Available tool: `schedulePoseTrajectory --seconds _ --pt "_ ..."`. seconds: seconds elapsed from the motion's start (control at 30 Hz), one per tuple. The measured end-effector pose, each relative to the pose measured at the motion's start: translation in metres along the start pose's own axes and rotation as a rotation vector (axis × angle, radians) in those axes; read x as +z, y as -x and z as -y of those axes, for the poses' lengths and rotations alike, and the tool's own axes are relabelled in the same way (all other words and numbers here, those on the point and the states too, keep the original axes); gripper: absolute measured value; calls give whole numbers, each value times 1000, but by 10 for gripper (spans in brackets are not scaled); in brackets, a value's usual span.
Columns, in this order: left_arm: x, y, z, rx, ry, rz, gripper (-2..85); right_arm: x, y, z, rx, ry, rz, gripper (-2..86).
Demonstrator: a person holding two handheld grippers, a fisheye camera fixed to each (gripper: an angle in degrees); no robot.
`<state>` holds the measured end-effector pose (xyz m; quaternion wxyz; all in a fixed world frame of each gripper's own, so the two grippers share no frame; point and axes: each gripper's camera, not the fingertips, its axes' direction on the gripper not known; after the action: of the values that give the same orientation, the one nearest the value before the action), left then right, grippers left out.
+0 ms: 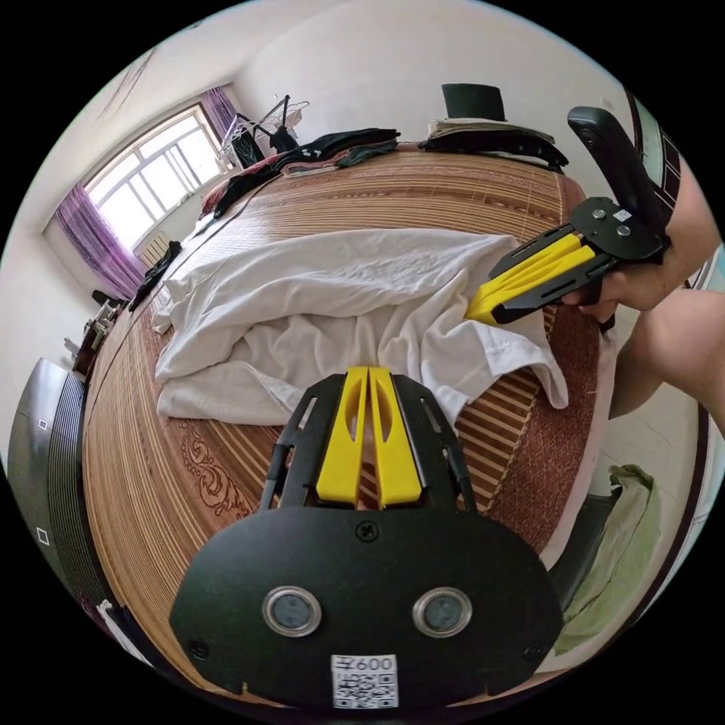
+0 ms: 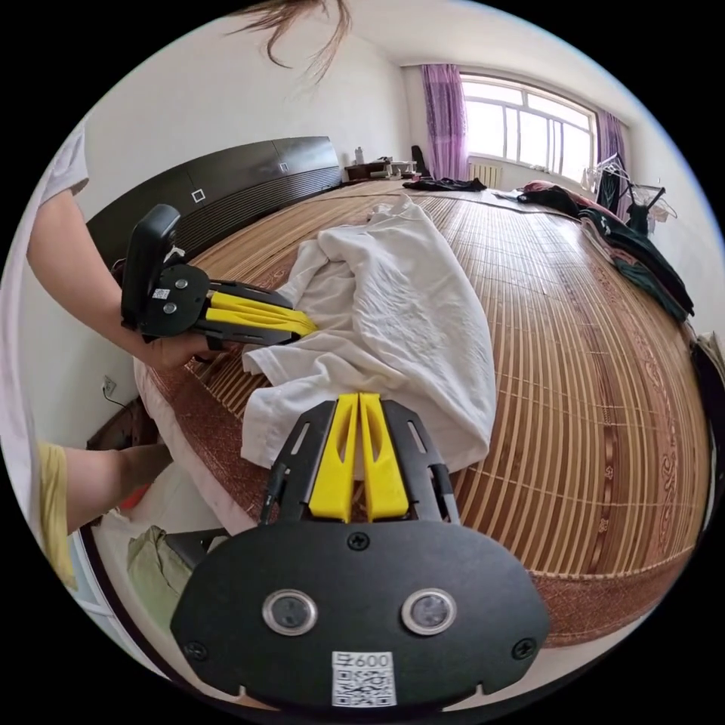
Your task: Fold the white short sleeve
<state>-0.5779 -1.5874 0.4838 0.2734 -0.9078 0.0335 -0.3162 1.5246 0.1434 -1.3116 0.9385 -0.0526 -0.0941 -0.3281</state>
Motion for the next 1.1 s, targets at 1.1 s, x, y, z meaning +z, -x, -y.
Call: schedulePoseTrajectory --seconds 1.1 --pt "-41 -98 -42 -25 89 231 13 88 -10 -30 -102 -15 -210 -8"
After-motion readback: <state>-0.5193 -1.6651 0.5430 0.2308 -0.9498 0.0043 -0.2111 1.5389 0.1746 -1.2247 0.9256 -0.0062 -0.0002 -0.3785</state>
